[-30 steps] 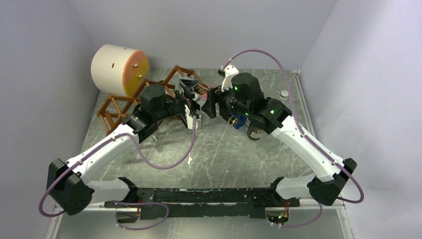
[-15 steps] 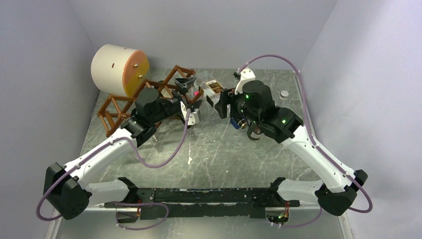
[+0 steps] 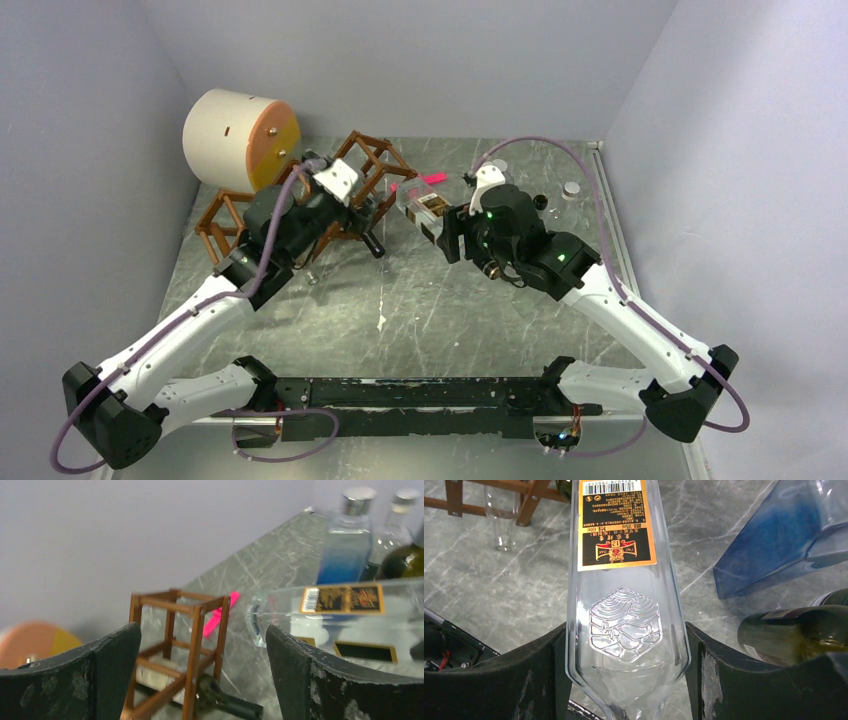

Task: Put the wine bottle on the wine rack

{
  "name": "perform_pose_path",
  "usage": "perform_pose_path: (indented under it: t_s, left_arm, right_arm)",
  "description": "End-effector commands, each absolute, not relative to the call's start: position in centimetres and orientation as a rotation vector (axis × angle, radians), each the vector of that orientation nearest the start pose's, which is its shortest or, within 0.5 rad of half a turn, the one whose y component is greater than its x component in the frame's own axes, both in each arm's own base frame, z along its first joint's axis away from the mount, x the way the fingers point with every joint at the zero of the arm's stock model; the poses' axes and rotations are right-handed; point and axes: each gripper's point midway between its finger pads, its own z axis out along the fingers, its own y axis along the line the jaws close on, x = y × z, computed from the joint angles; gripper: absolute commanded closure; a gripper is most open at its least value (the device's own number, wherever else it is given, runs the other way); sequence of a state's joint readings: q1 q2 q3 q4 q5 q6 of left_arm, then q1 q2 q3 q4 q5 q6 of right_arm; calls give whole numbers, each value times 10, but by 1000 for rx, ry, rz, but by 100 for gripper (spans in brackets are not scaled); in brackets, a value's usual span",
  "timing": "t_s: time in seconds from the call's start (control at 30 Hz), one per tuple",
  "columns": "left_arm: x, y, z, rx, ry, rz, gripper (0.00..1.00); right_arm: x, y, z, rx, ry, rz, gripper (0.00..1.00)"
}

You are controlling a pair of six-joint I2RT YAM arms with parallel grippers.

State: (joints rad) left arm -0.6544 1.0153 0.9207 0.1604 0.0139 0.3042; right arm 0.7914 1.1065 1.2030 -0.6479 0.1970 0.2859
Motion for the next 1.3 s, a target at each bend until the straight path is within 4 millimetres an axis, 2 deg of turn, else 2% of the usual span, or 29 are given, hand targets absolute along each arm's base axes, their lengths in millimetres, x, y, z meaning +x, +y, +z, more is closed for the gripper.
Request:
perform_pose_path:
  t_s: [0.0, 0.1, 0.2, 0.33, 0.47, 0.63, 0.7, 0.93, 1.03, 1.23, 1.27]
  left_arm:
    - [316, -183, 349, 301, 1616, -296, 2]
    - [305, -180, 333, 298, 1725, -311, 2]
    - [292, -178, 326, 273, 1809, -354, 2]
    - [278, -171, 328, 217, 1829, -403, 2]
    - [274, -169, 331, 169, 1835, -433, 2]
    - [278, -169, 337, 140, 1815, -439, 2]
    - [282, -169, 340, 122, 1798, -433, 2]
    - [302, -177, 353, 112, 1716, -420, 2]
    - [309, -185, 353, 170, 1728, -401, 2]
    - [314, -187, 347, 187, 1766, -381, 2]
    - [313, -187, 346, 188, 1768, -381, 2]
  right_arm:
    - [262, 233, 318, -361, 1877, 550, 100]
    - [267, 236, 308, -371, 1885, 536, 100]
    - [269, 238, 303, -367, 1866, 539, 100]
    - [272, 248, 293, -383, 1854, 569, 100]
    - [279, 256, 278, -371, 1878, 577, 100]
    - [284, 274, 277, -385, 1837, 649, 100]
    - [286, 278, 267, -382, 1869, 648, 100]
    - [297, 278, 257, -319, 1881, 619, 100]
    - [297, 282, 253, -331, 1877, 634, 100]
    - [303, 291, 245, -338, 1893, 639, 100]
    - [306, 294, 254, -329, 1874, 647, 100]
